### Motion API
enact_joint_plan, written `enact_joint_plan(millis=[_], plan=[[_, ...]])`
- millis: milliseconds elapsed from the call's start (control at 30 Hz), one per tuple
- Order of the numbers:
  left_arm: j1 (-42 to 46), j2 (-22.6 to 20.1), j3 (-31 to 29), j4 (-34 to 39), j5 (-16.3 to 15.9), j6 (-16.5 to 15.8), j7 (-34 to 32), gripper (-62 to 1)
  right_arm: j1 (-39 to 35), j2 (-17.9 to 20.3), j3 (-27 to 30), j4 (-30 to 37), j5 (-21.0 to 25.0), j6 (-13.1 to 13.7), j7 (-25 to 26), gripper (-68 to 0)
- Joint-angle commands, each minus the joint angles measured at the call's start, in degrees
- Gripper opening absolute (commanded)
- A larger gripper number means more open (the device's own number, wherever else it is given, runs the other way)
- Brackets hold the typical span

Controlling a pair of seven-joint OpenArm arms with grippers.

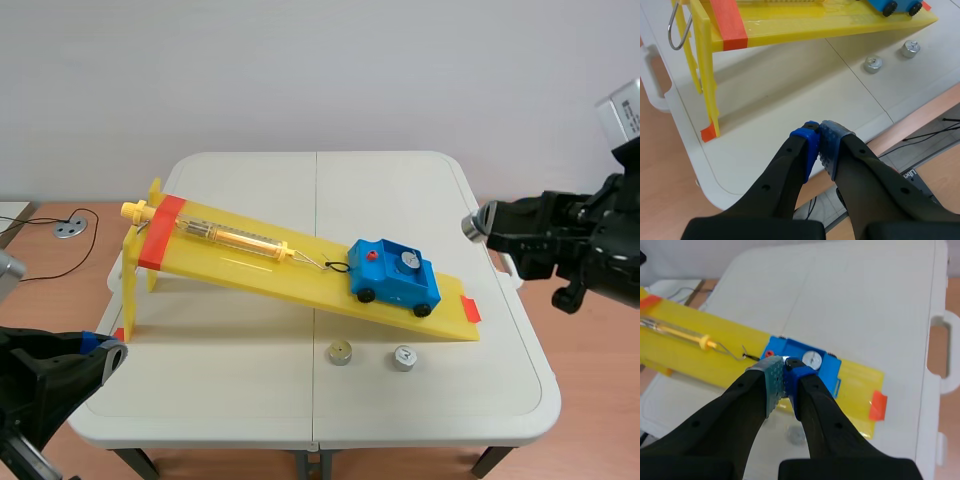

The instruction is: Place the four metal weights on the blue cart on the ramp.

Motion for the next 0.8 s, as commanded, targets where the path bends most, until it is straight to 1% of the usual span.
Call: enact_joint_plan(millis=[0,233,533,633,767], plan=[[-1.3,0.0,-1.0,4.1,-4.2,-1.6,-5.9,-58.2,6.5,0.3,-1.9,0.9,2.8,1.1,6.1,-66.9],[-1.3,0.0,-1.0,4.1,-4.2,-1.6,-5.9,-58.2,12.4,-1.9,-2.1,-7.6,2.4,0.9,6.1,-66.9],[-1.3,0.0,-1.0,4.1,-4.2,-1.6,-5.9,-58.2,19.2,-3.0,-4.1,-17.7,2.4,0.9,5.9,-66.9],[-1.3,0.0,-1.0,4.1,-4.2,-1.6,-5.9,-58.2,21.3,-3.7,-4.4,-20.6,2.4,1.8,5.9,-66.9],[-1.3,0.0,-1.0,4.1,-4.2,-1.6,-5.9,-58.2,23.2,-4.7,-4.4,-23.1,2.4,2.2,5.6,-66.9]])
